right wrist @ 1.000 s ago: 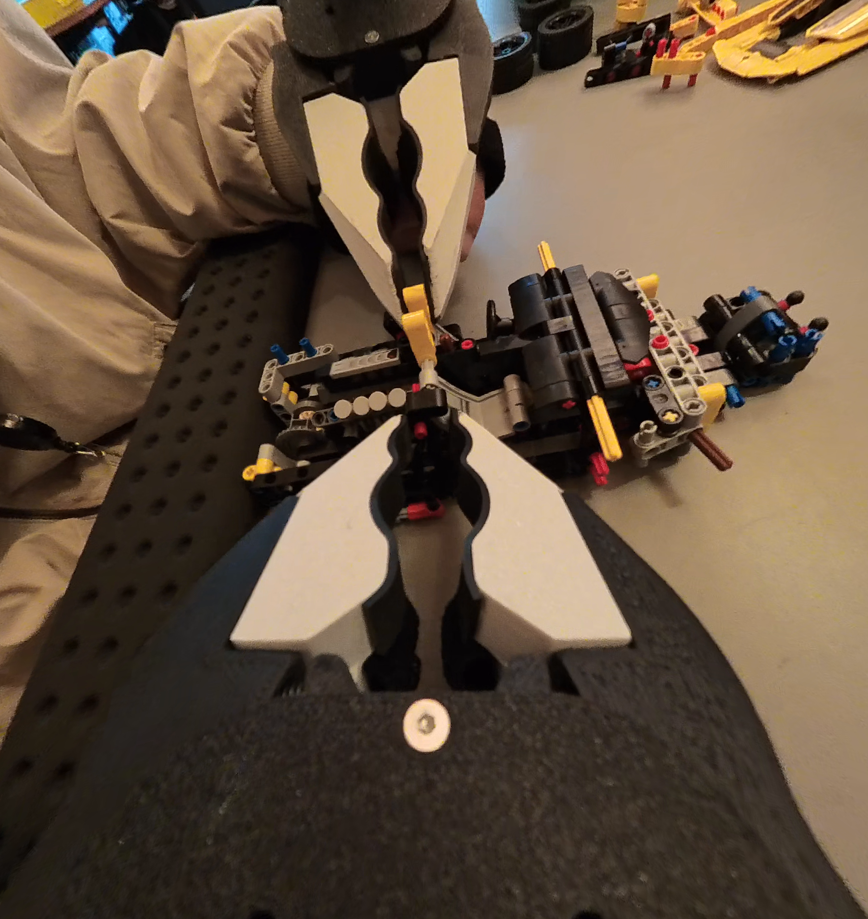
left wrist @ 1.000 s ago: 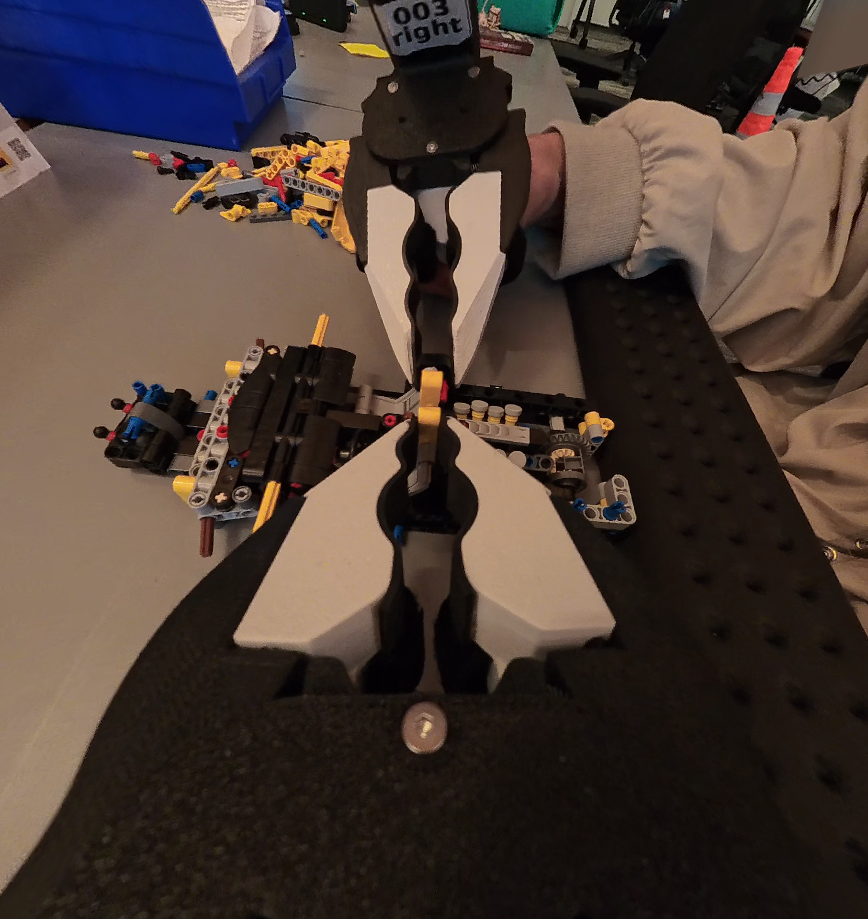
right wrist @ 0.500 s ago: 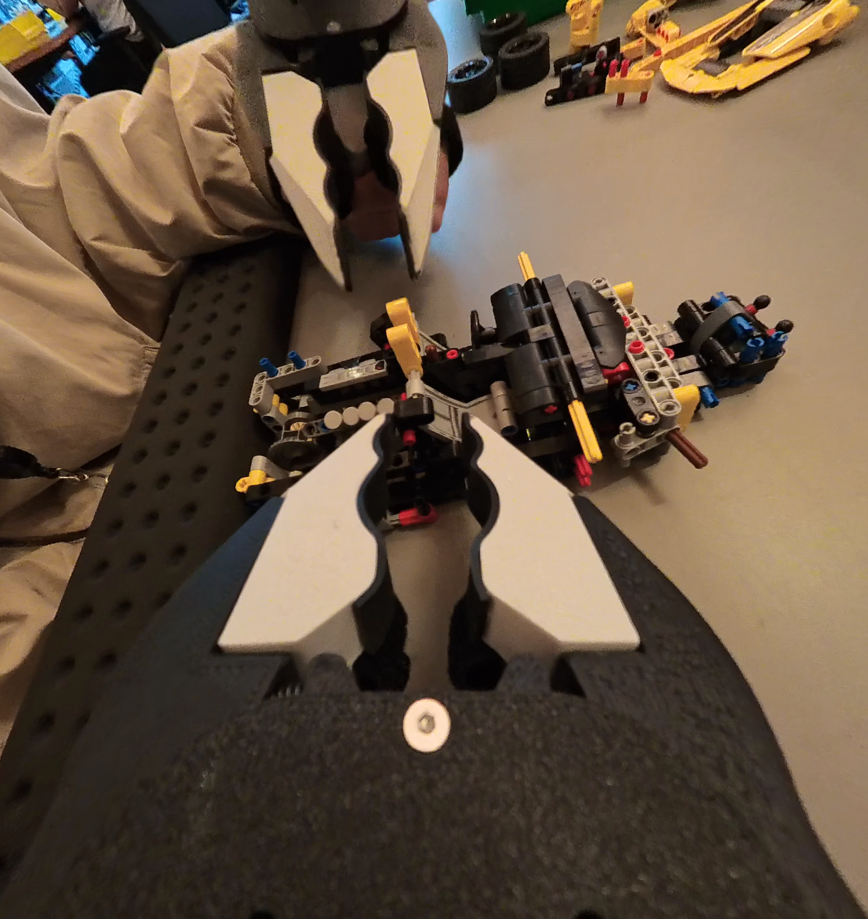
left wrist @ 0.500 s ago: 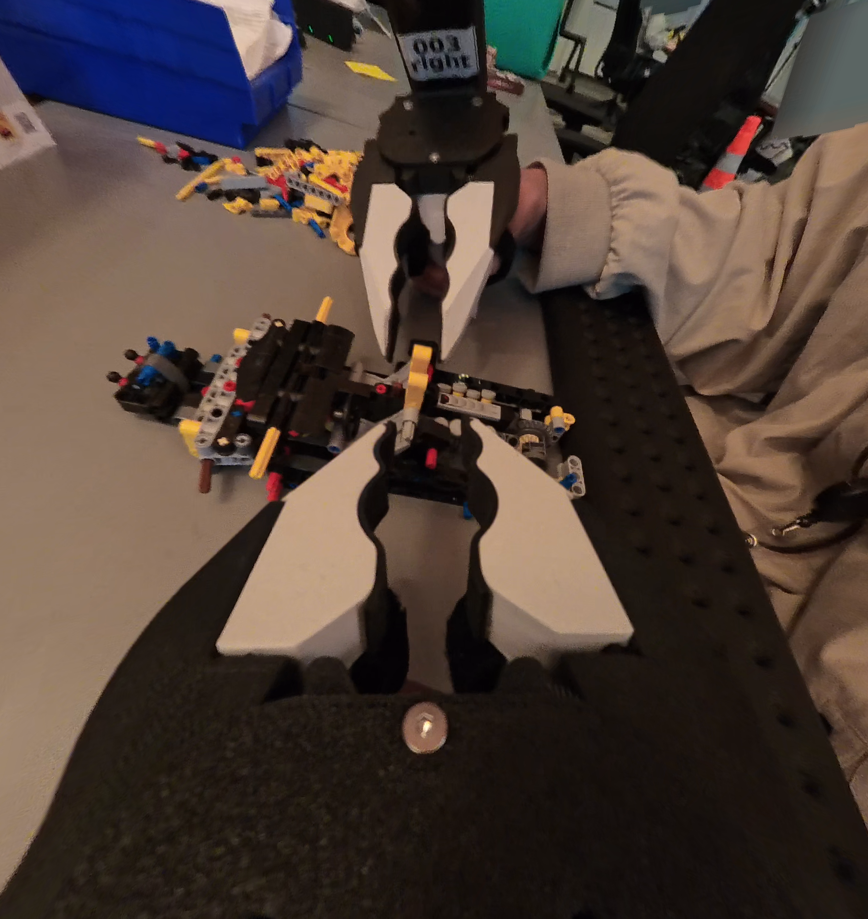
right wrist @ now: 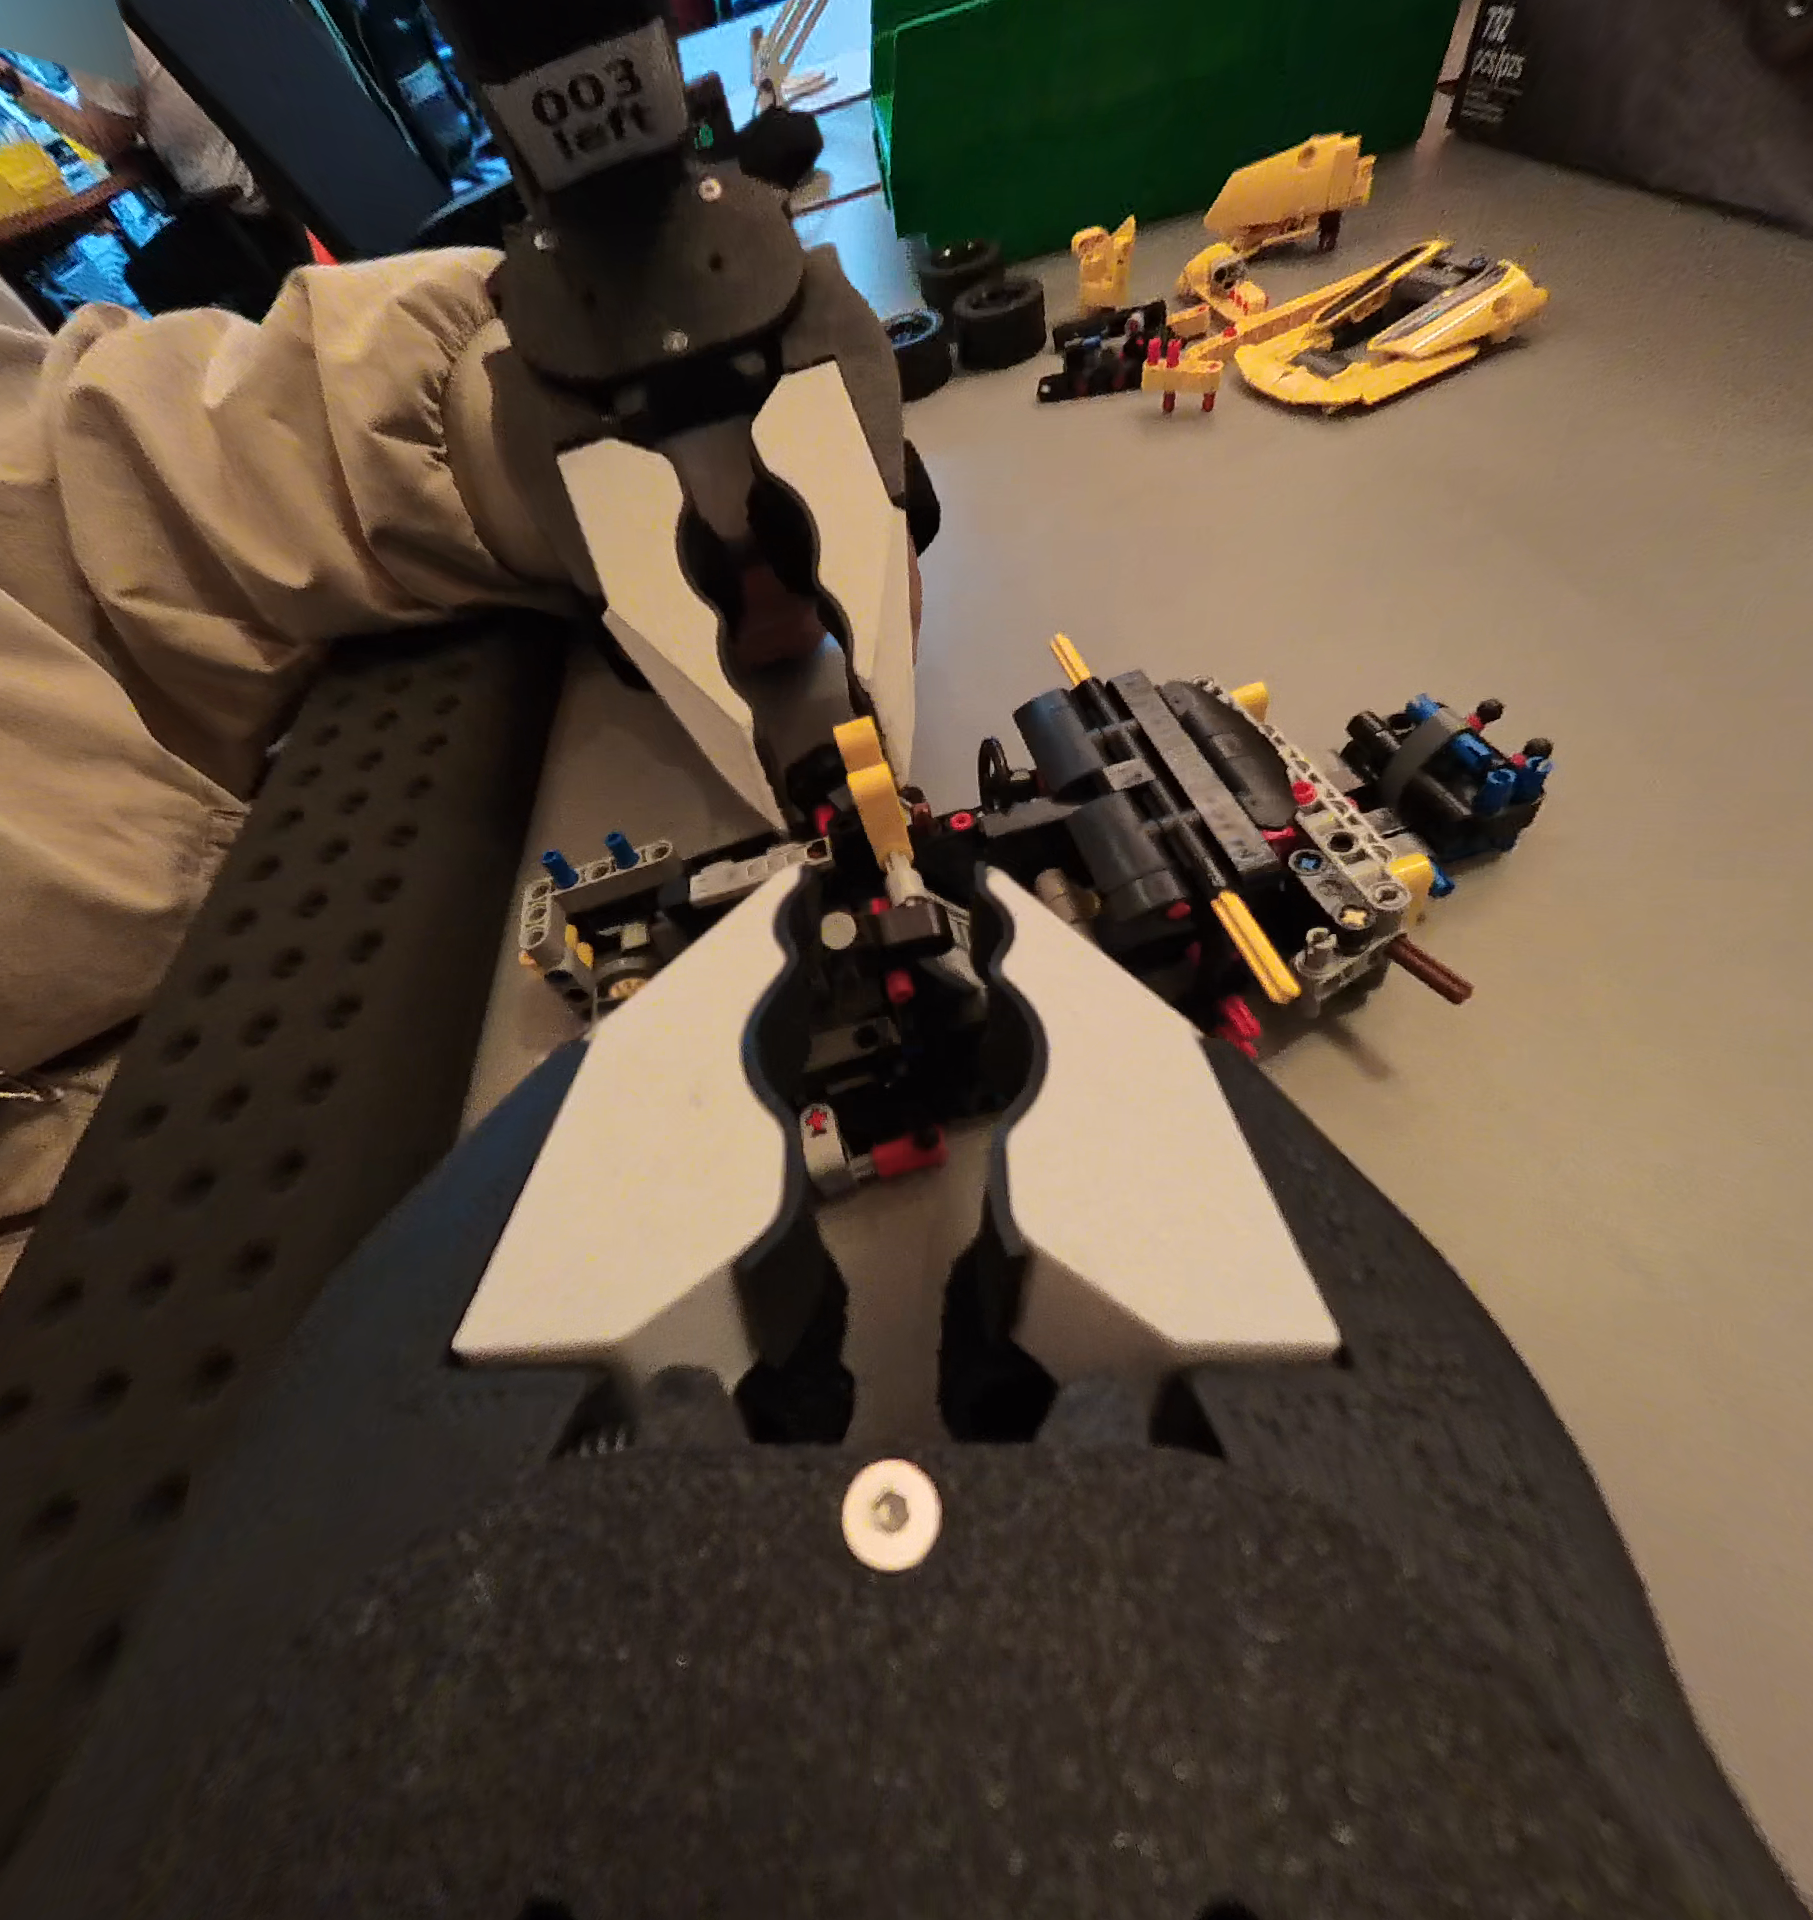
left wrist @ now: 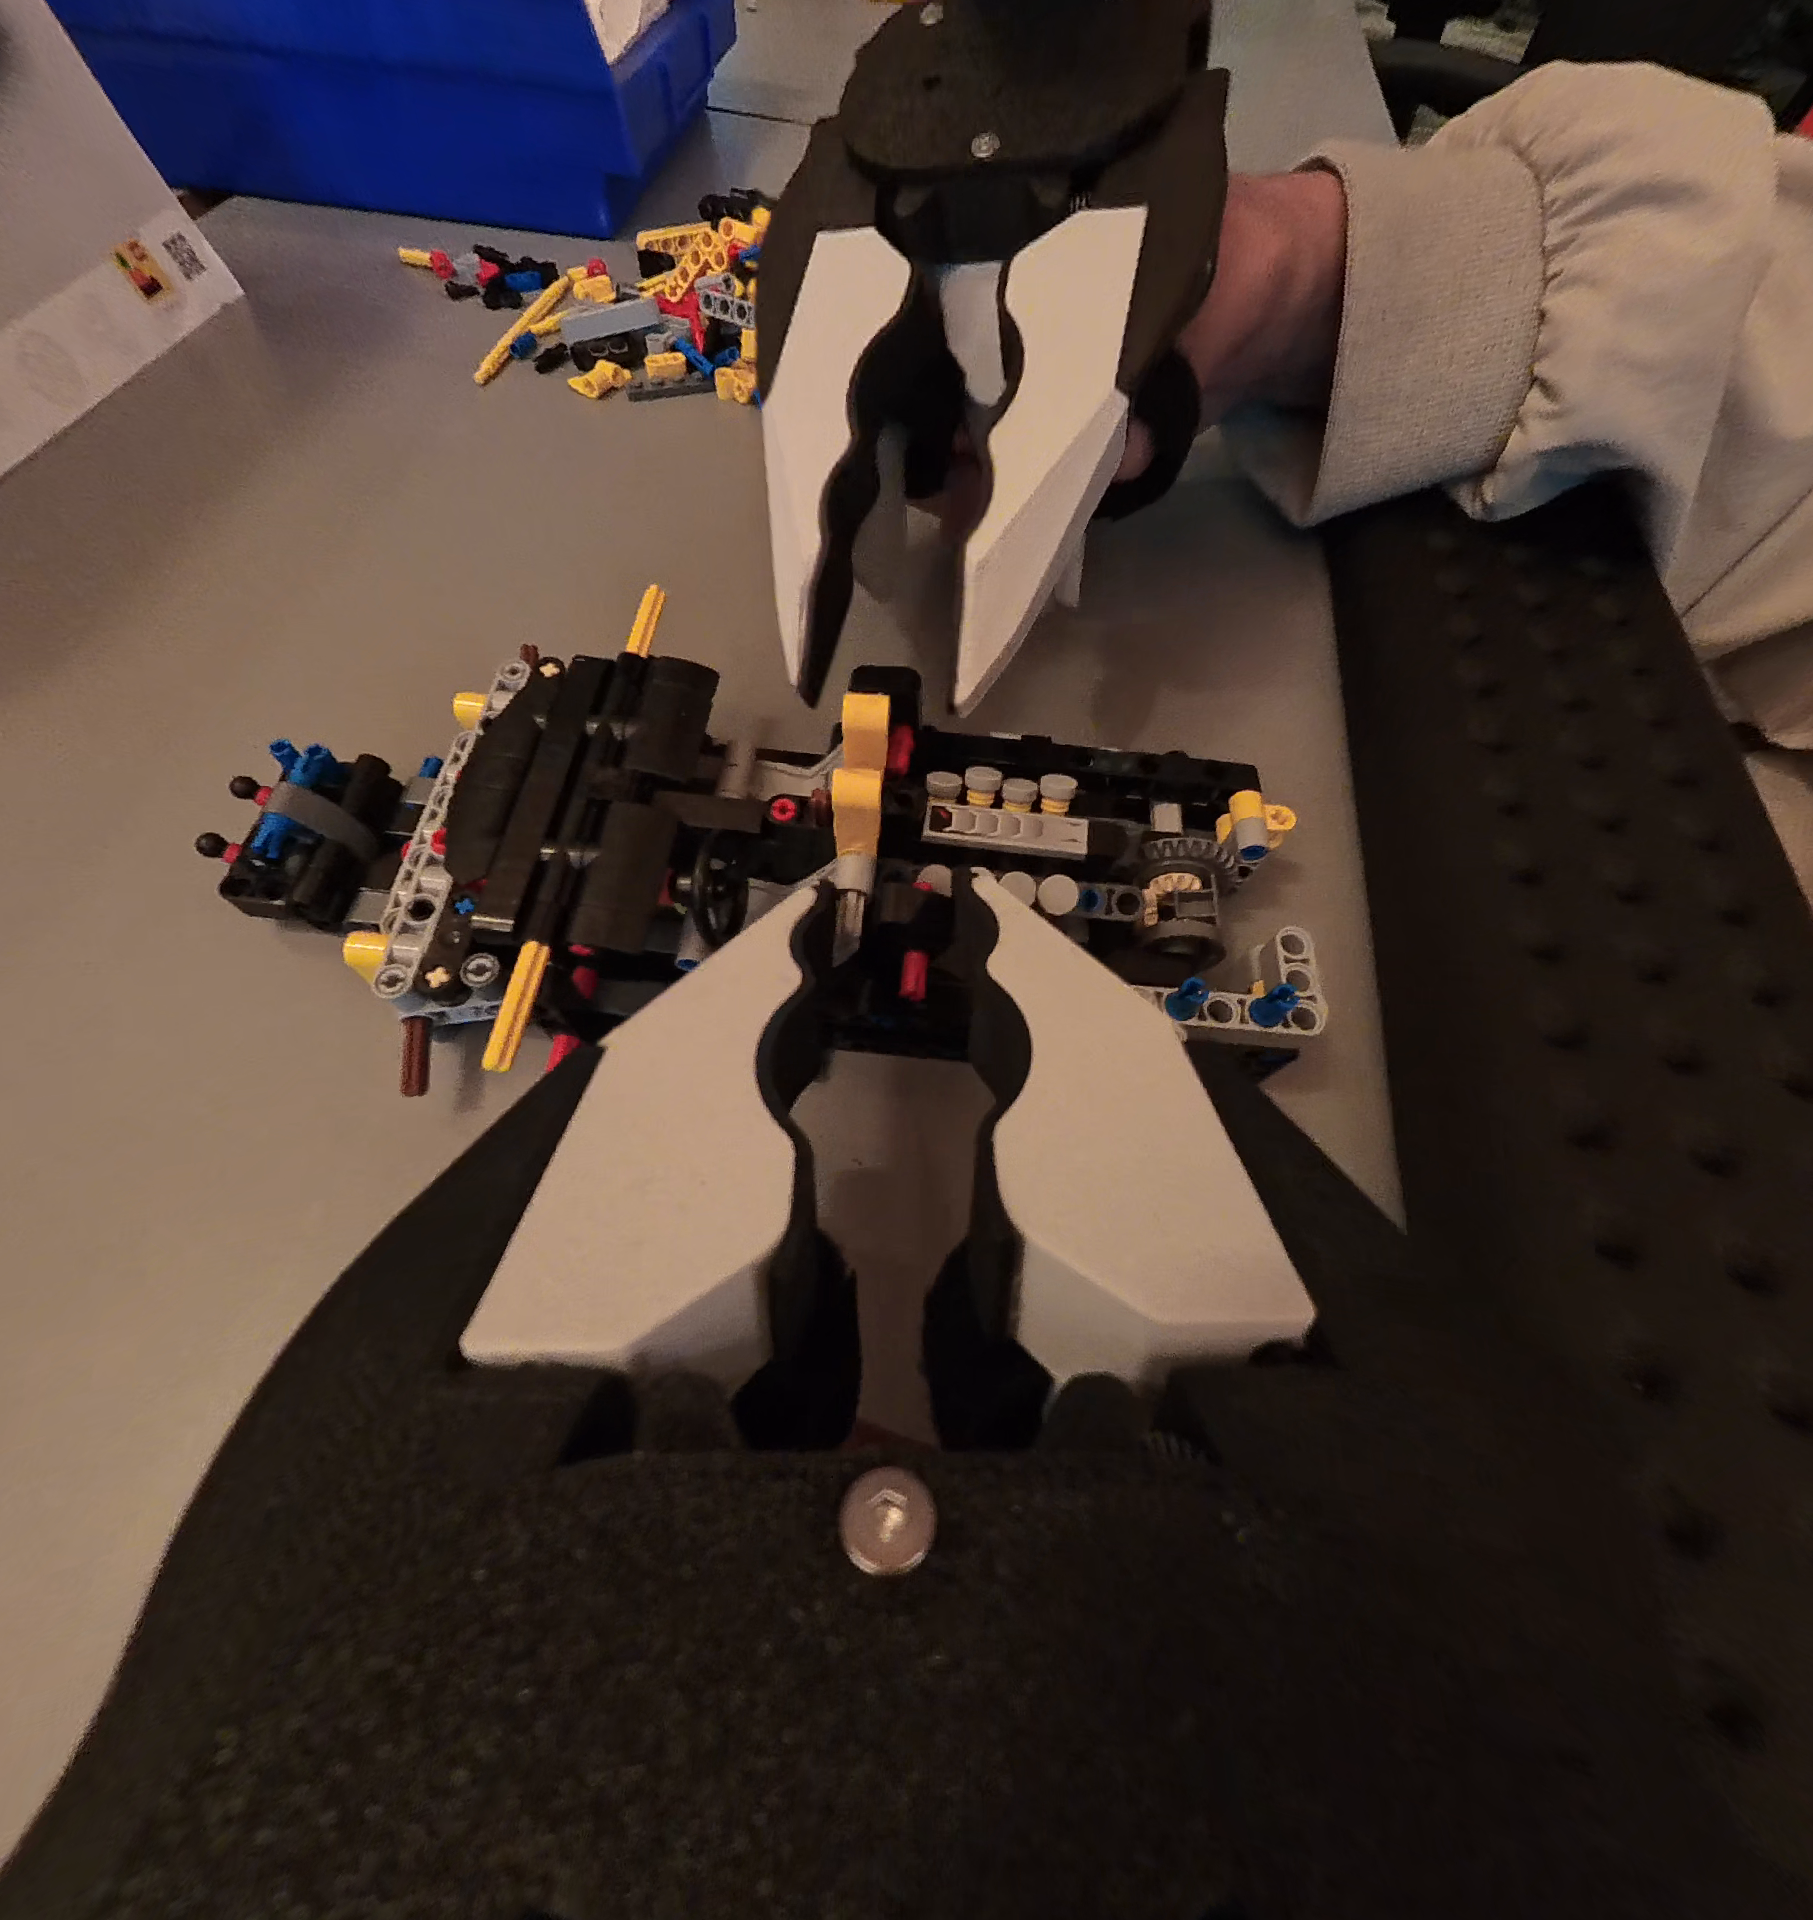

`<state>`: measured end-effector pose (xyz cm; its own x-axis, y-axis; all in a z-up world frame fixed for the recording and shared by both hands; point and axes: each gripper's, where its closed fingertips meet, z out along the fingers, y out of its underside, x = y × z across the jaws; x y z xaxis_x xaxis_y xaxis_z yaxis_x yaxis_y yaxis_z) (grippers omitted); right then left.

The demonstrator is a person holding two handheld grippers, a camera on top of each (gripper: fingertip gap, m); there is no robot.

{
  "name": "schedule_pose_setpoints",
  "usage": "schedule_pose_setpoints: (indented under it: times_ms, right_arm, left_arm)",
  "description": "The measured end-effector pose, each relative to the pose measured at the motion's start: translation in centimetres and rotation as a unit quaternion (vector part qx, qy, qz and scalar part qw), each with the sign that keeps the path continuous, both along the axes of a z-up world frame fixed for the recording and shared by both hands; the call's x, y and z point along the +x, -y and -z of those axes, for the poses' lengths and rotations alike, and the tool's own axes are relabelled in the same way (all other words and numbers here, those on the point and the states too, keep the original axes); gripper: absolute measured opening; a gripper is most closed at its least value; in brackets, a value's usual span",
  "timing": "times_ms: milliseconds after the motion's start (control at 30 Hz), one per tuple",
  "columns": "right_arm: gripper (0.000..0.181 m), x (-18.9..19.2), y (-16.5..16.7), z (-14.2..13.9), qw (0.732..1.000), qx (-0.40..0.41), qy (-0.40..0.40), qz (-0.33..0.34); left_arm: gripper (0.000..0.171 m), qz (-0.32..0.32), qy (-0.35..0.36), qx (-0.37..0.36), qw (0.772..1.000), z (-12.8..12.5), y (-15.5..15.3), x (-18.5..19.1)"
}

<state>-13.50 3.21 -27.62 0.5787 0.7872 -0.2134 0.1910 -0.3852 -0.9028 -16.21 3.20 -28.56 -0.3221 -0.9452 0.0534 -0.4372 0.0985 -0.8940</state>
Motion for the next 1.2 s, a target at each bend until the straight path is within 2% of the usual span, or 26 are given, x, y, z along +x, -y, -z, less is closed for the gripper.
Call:
schedule_pose_setpoints:
  times_ms: [67,167,200,467,600,733,800,867,1067,1200]
  right_arm:
    - [0.014,0.0,-0.2,0.6,1.000,-0.021,0.007,-0.003]
    - [0.012,0.0,0.2,0.5,0.999,-0.035,0.003,-0.022]
    - [0.005,0.0,0.4,0.4,0.999,-0.035,0.008,-0.030]
    - [0.006,-0.3,0.9,0.5,0.999,-0.037,0.004,-0.033]
    - [0.006,-0.3,0.8,0.5,0.999,-0.041,-0.004,-0.026]
    - [0.006,-0.3,0.9,0.5,0.999,-0.037,-0.001,-0.028]
    - [0.006,0.0,0.8,0.5,0.999,-0.037,0.001,-0.022]
    - [0.006,0.0,0.8,0.5,0.999,-0.044,-0.009,-0.019]
    - [0.006,0.0,0.8,0.5,0.999,-0.047,-0.008,-0.014]
    - [0.006,0.0,0.8,0.5,0.999,-0.048,-0.010,-0.014]
  left_arm:
    - [0.022,0.002,0.002,0.006,1.000,0.0,0.0,0.0]
    - [0.020,0.011,0.001,0.003,1.000,0.0,0.2,-0.1]
    - [0.020,0.015,0.000,0.000,1.000,0.0,0.3,-0.2]
    - [0.020,0.013,-0.015,-0.037,0.999,0.1,0.2,-0.8]
    - [0.020,0.007,-0.011,-0.016,1.000,0.2,0.1,-0.9]
    - [0.019,0.007,-0.018,-0.031,0.999,0.2,0.0,-1.1]
    - [0.010,0.000,-0.023,-0.033,0.999,0.4,-0.3,-1.4]
    - [0.009,-0.008,-0.016,-0.024,1.000,0.2,-0.4,-1.4]
    - [0.020,-0.029,-0.007,-0.040,0.999,-0.4,-0.1,-1.1]
    - [0.027,-0.084,0.002,-0.084,0.993,-1.0,-0.9,-0.7]
